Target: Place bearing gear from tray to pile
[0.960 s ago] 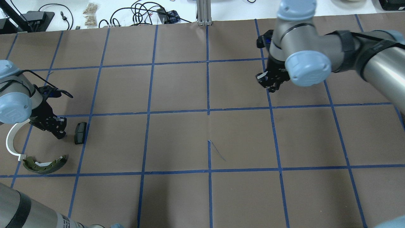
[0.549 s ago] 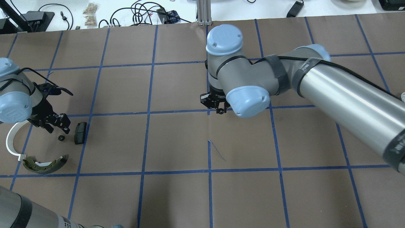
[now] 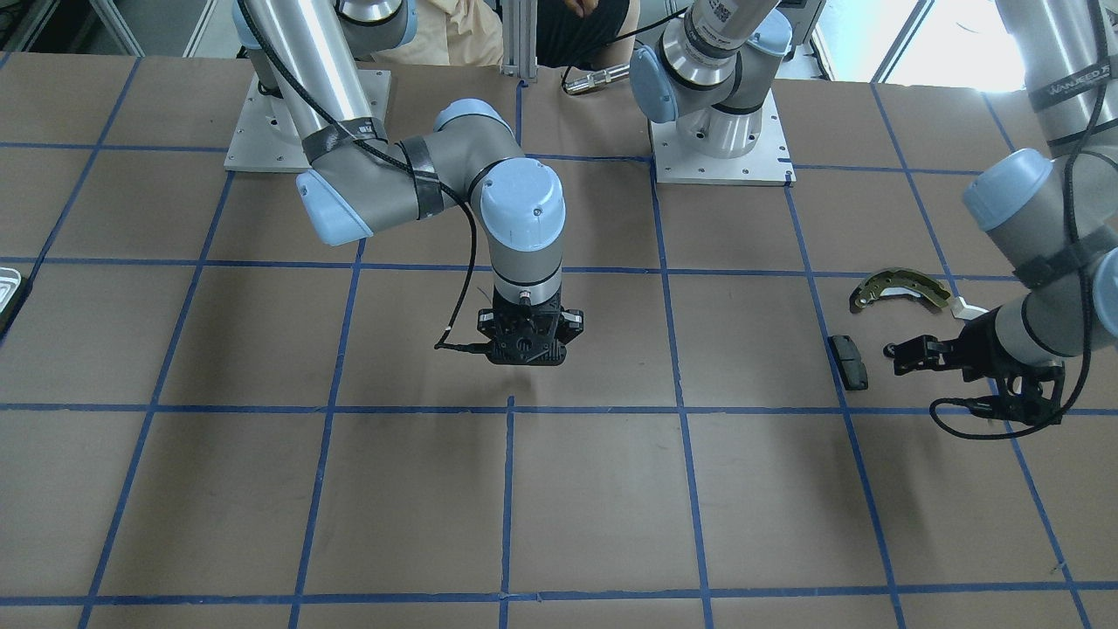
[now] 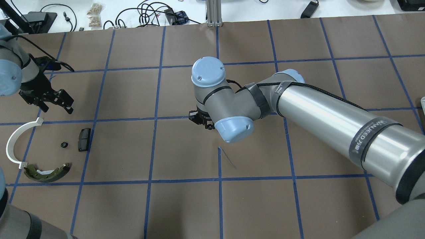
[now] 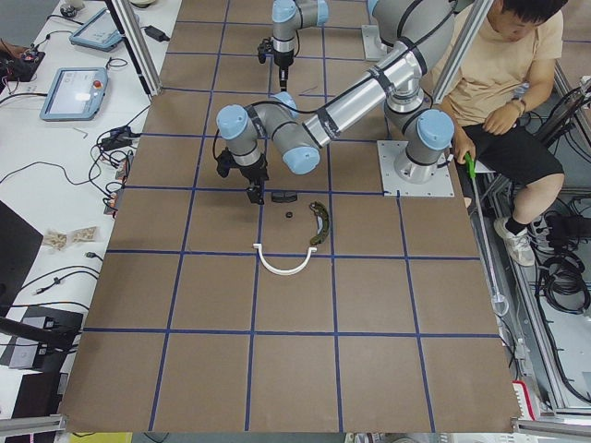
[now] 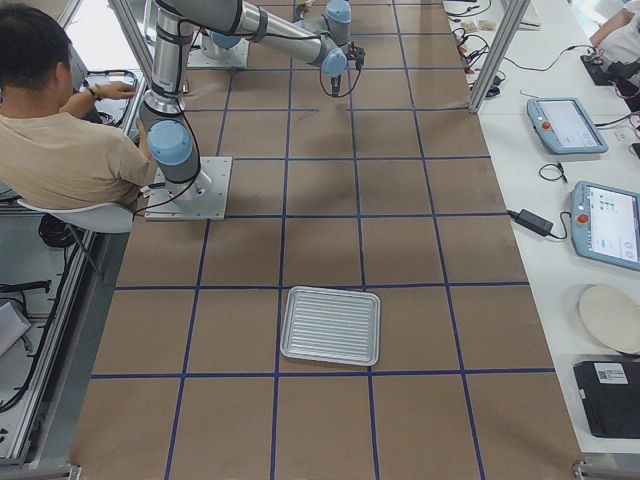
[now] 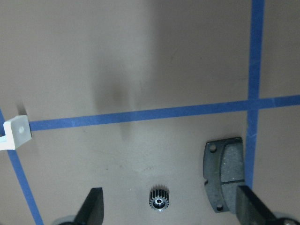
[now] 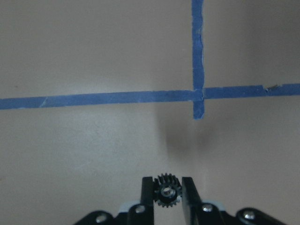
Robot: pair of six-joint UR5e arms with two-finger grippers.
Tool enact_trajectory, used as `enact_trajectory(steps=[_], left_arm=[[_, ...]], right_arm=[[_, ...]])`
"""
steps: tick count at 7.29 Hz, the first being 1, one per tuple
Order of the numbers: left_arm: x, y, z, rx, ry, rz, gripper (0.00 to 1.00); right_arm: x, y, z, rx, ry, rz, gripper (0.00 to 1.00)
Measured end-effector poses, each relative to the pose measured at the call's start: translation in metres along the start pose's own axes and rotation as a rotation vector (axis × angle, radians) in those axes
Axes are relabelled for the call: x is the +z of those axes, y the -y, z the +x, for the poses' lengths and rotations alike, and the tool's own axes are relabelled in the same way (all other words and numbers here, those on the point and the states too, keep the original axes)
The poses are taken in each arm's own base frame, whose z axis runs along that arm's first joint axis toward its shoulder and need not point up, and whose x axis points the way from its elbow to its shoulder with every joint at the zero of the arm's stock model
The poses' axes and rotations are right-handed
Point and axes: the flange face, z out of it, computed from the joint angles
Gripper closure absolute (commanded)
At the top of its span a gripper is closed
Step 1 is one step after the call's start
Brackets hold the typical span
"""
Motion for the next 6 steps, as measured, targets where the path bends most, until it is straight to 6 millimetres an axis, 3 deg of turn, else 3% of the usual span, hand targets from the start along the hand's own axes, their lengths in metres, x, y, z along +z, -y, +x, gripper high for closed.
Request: enact_trajectory(steps=[2,3,4,6], left_arm=[[-0.036,0.024,0.074,0.000,-0.023,0.023,0.00],[-0.039,0.030,0.107,0.002,-0.031,0.022,0.00],[-0.039,0.034,0.132,-0.001,-0.033,0.019,0.00],[-0.040,0.042,0.194,0.033,-0.049,0.032,0.00]], right_arm=[[-0.006,0.008,0.005,-0.006,0.018,0.058,0.00],[-0.018,0.017,0.016,-0.021,0.022,0.083,0.00],[-0.038,0.030,0.039,-0.041,0.015,0.099,0.00],[-0.093,0.055,0.109,-0.050,-0.016,0.094,0.00]])
